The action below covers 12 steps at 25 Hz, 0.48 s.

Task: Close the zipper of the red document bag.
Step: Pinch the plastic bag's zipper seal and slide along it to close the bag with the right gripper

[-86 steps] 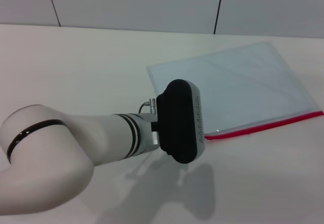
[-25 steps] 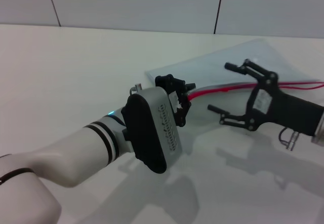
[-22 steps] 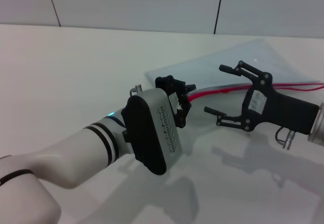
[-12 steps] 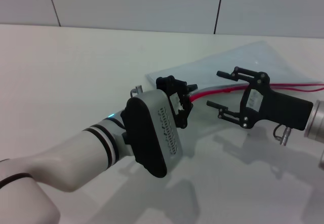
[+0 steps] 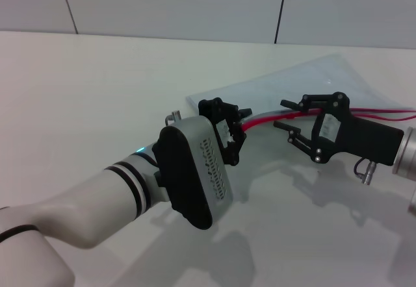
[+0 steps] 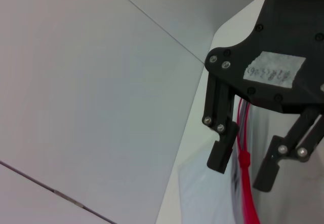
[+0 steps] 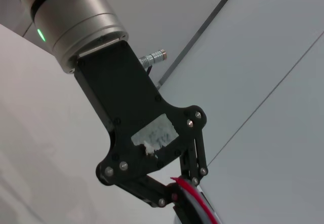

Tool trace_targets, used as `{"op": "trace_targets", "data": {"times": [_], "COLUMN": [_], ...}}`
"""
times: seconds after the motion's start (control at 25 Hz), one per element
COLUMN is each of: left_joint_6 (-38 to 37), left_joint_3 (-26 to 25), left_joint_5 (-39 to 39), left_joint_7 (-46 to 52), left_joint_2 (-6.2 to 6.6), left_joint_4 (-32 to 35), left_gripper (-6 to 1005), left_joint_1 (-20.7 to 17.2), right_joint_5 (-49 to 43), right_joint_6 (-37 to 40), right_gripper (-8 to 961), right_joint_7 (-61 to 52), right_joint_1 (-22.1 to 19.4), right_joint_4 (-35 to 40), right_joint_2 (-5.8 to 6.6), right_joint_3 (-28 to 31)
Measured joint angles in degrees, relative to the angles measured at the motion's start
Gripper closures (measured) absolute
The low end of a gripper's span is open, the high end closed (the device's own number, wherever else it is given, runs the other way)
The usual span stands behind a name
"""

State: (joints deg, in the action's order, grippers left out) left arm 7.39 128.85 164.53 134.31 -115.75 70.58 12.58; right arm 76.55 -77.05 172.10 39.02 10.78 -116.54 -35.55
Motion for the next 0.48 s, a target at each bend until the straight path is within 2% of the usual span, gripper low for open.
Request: {"op": "trace_targets", "data": {"times": [0.48], "left_joint_6": [0.05], "left_joint_3": [0.01], "left_joint_5": [0.00], "left_joint_7": [-0.02], "left_joint_2": [0.00], "left_joint_4": [0.26], "left_gripper": [947], "left_joint_1": [-0.21], "right_joint_5": [-0.40], "right_joint_6": [0.04], "right_gripper": [700], "right_joint_7": [0.00], "right_joint_1": [-0.18], "right_joint_4": [0.66], "right_joint_2": [0.00], "right_joint_3": [0.04]}}
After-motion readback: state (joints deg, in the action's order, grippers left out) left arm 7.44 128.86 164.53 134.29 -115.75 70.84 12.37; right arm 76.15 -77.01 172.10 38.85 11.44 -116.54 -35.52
